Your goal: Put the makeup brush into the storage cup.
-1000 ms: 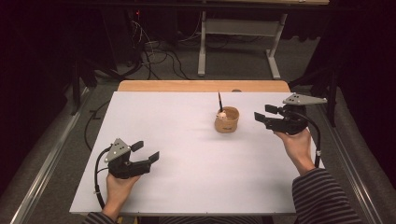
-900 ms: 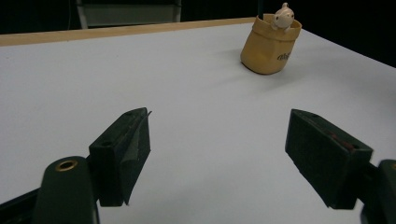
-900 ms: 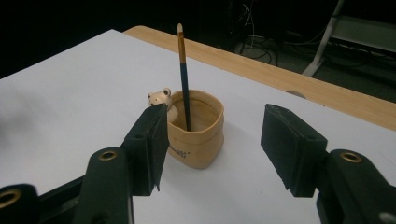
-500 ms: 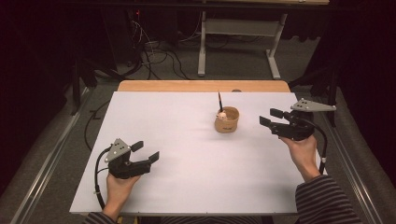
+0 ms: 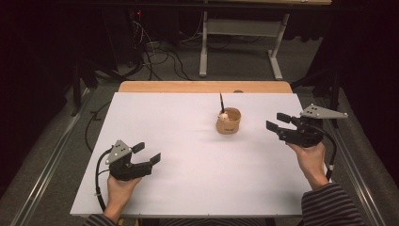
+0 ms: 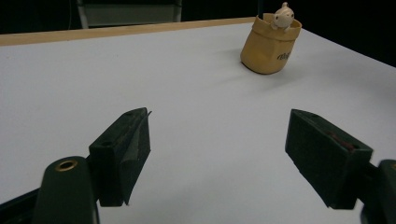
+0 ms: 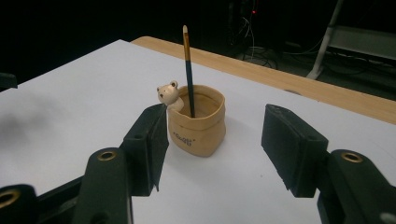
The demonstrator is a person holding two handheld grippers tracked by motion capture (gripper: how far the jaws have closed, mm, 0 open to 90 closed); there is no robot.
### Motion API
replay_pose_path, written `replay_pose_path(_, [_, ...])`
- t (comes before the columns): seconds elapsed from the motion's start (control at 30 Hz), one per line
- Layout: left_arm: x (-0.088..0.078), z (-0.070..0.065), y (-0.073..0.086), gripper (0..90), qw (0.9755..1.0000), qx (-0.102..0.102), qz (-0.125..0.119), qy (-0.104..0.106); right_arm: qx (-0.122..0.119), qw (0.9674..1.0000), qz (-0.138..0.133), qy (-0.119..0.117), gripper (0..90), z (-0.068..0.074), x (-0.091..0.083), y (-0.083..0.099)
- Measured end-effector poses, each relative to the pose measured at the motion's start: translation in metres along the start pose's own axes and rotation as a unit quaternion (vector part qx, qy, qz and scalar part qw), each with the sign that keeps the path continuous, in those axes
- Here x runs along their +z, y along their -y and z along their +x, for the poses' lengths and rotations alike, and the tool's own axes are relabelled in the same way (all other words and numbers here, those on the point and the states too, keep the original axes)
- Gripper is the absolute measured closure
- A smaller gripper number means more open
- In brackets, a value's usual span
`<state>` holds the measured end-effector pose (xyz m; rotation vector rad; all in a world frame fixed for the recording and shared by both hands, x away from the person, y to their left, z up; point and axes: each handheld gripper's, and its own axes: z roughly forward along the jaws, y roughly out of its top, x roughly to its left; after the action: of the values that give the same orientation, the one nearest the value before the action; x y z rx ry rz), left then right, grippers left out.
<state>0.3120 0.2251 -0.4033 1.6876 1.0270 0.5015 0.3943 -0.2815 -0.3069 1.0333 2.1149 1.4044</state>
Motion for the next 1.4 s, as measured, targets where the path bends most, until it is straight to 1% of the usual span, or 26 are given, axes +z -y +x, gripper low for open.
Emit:
replay_pose_path(0.13, [0.001, 0.0, 0.0, 22.6, 1.0, -0.001, 0.0, 0.0, -0.006, 1.0, 0.001, 0.003, 43.0, 0.0, -0.003, 0.003])
replay_pose_path(0.17, [0.001, 0.0, 0.0, 22.6, 1.0, -0.001, 0.0, 0.0, -0.002, 1.0, 0.002, 0.003, 43.0, 0.001, -0.003, 0.003])
replay_pose_path(0.23, [0.001, 0.0, 0.0, 22.6, 1.0, 0.0, 0.0, 0.0, -0.005, 1.0, 0.002, 0.003, 43.0, 0.001, -0.004, 0.005])
replay_pose_path(0.37, [0.0, 0.0, 0.0, 22.6, 1.0, 0.0, -0.001, 0.001, -0.002, 1.0, 0.001, 0.004, 43.0, 0.001, -0.007, 0.008])
replay_pose_path(0.43, [0.0, 0.0, 0.0, 22.6, 1.0, 0.0, 0.0, 0.001, -0.003, 1.0, 0.002, 0.003, 43.1, 0.0, -0.008, 0.01])
replay_pose_path(0.53, [0.001, 0.0, 0.0, 22.6, 1.0, 0.0, 0.0, 0.001, -0.003, 1.0, 0.0, 0.005, 43.0, 0.002, -0.011, 0.012])
replay_pose_path(0.83, [0.0, 0.0, 0.0, 22.6, 1.0, 0.0, 0.001, 0.0, -0.003, 1.0, -0.008, 0.001, 43.1, 0.005, -0.016, 0.019])
replay_pose_path(1.07, [0.0, 0.0, 0.0, 22.6, 1.0, -0.001, 0.0, 0.0, -0.006, 0.9999, -0.011, -0.003, 43.0, 0.009, -0.022, 0.023])
replay_pose_path(1.1, [0.0, 0.0, 0.0, 22.6, 1.0, -0.001, 0.0, 0.0, -0.007, 0.9999, -0.012, -0.008, 43.0, 0.011, -0.023, 0.025])
replay_pose_path(1.2, [0.0, 0.0, 0.0, 22.6, 1.0, -0.002, 0.0, 0.001, -0.006, 0.9998, -0.012, -0.011, 42.9, 0.013, -0.024, 0.027])
replay_pose_path(1.23, [0.0, 0.0, 0.0, 22.6, 1.0, -0.002, 0.0, 0.001, -0.01, 0.9998, -0.013, -0.014, 42.4, 0.016, -0.024, 0.028])
replay_pose_path(1.4, [0.0, 0.0, 0.0, 22.6, 1.0, -0.002, -0.002, 0.0, -0.016, 0.9996, -0.013, -0.019, 41.4, 0.021, -0.024, 0.031])
